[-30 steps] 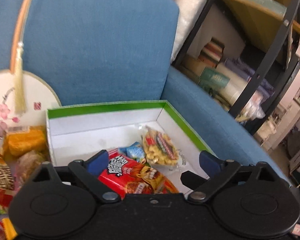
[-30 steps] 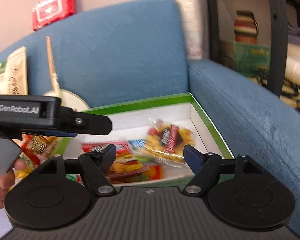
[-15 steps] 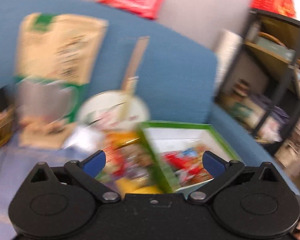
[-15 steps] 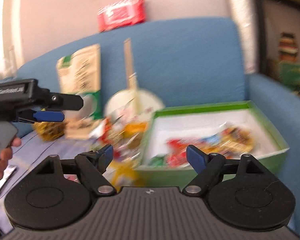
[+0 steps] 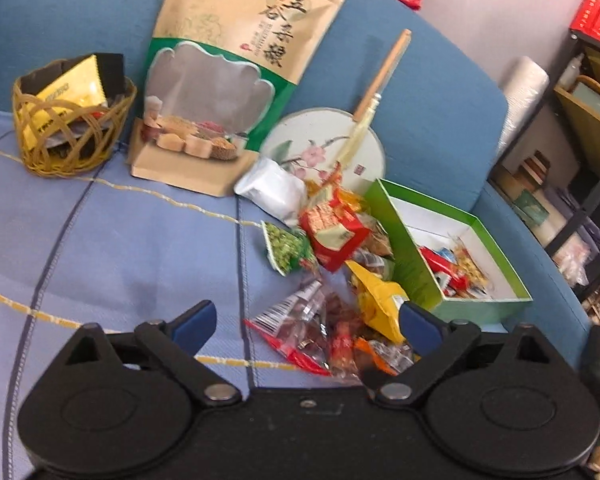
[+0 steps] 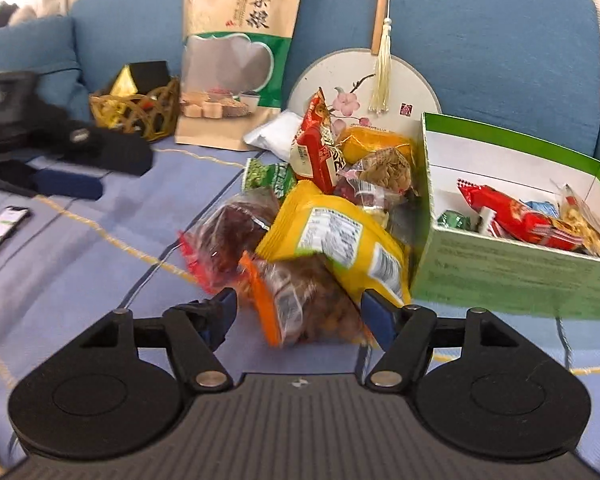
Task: Organize snacks
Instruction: 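Grasp the orange-edged clear snack bag with the right tool while the left tool grasps a small red-labelled packet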
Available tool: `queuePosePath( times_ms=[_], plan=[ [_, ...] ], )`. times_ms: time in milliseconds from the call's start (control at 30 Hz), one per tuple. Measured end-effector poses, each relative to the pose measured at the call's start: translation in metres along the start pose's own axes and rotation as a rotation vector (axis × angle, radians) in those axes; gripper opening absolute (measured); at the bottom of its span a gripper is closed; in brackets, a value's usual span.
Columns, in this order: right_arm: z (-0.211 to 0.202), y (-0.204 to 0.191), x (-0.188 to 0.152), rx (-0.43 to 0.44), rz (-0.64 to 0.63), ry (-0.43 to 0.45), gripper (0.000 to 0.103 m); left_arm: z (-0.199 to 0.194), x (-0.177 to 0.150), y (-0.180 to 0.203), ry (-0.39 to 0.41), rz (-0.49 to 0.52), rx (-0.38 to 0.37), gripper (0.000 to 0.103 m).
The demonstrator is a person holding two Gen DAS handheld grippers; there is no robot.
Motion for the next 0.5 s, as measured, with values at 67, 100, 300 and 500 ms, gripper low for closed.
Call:
queuePosePath(
  times_ms=[67, 100, 300, 500],
  plan=[
    [0.000, 0.001, -0.003, 0.010, -0.008, -0.009, 0.085, 0.002, -0.005, 0.006, -0.020, 0.019, -0.042, 0.103],
    [-0.004, 0.001, -0.005, 0.014, -0.033, -0.006, 0.084, 0.004, -0.008, 0.009, -0.034, 0.031, -0.068, 0.102],
    [-0.037, 0.022, -0.028, -0.004, -0.138, -0.020, 0.083, 0.036, -0.023, 0.036, -0.108, 0.132, -0.157, 0.070],
    [-0.053, 0.047, -0.042, -0.018, -0.099, -0.051, 0.088, 0.089, -0.034, 0.027, -0.147, 0.138, -0.060, 0.068]
  ],
)
Point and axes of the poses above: each gripper's, at about its wrist camera, not at the fingertips, and z roughly the way its jaws point, y to its right, x to its top, the point moved 7 cm from there along z, roughly the way its jaws point, and after that the axes turned 13 degrees about -x, right-handed, at the moved point
